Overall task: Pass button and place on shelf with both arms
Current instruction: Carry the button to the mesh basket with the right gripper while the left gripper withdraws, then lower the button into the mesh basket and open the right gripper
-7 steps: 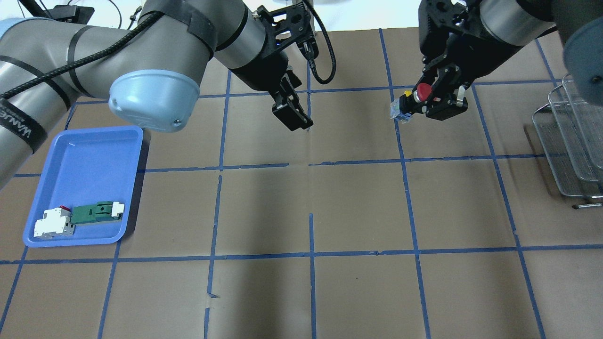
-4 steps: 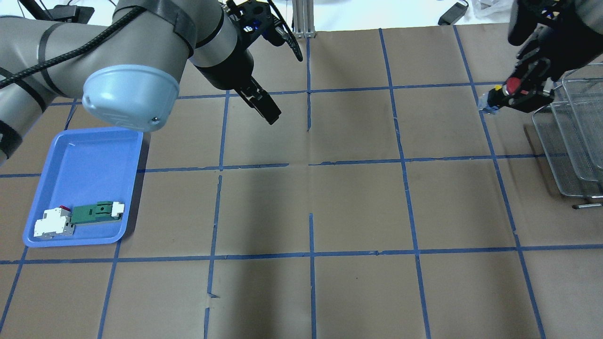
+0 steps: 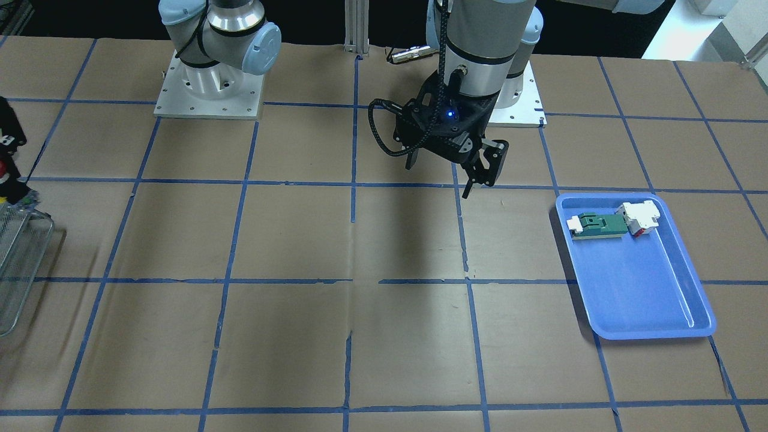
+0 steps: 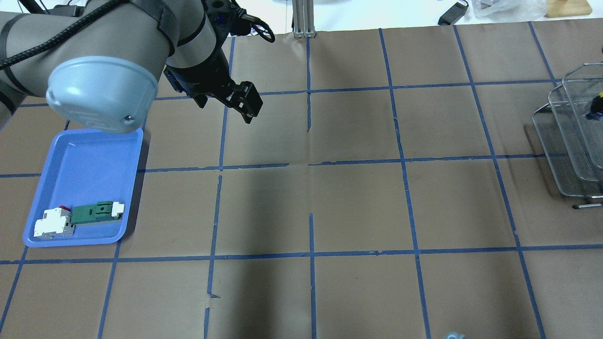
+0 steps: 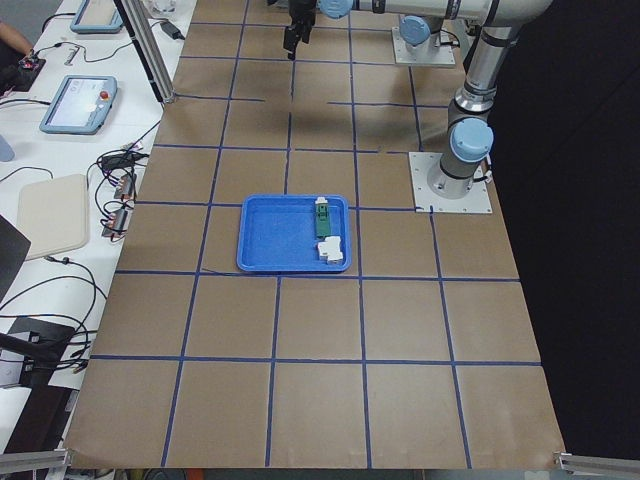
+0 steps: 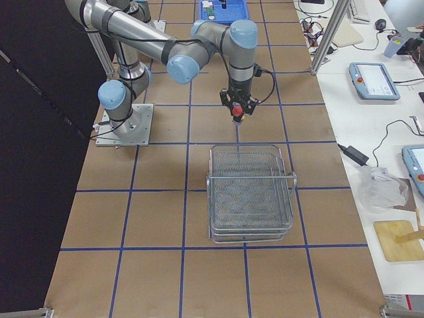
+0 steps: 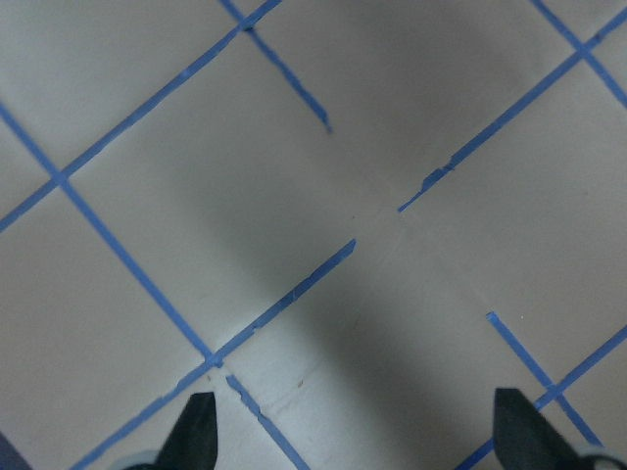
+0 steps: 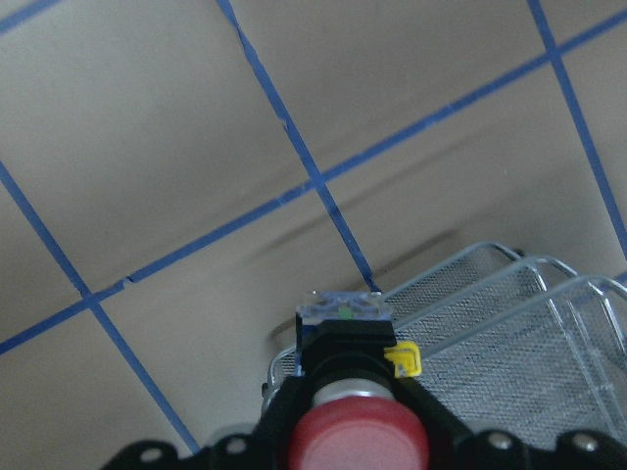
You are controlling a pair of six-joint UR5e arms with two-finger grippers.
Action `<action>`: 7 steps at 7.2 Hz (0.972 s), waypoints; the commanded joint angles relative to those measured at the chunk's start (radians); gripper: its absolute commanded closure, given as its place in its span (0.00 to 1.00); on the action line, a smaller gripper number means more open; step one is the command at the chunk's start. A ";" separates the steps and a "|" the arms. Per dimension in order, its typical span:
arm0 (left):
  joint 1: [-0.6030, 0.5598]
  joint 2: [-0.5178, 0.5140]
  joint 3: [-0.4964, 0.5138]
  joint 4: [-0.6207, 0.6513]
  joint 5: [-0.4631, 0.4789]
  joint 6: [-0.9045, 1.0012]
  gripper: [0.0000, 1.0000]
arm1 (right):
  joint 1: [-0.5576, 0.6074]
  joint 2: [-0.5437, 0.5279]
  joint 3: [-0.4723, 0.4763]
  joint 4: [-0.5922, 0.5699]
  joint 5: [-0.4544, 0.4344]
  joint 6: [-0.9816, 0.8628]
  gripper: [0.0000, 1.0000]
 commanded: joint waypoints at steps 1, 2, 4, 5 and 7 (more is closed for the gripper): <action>0.029 0.004 0.002 -0.014 0.005 -0.187 0.00 | -0.077 0.095 -0.006 -0.114 -0.032 -0.073 1.00; 0.029 0.004 0.002 -0.014 0.005 -0.211 0.00 | -0.092 0.117 -0.025 -0.144 -0.032 -0.081 1.00; 0.033 -0.001 0.004 -0.014 0.000 -0.259 0.00 | -0.094 0.170 -0.079 -0.142 -0.034 -0.125 1.00; 0.031 0.001 0.019 -0.057 0.000 -0.288 0.00 | -0.099 0.193 -0.081 -0.144 -0.031 -0.130 1.00; 0.034 0.001 0.083 -0.152 -0.005 -0.287 0.00 | -0.135 0.203 -0.081 -0.144 -0.029 -0.132 0.94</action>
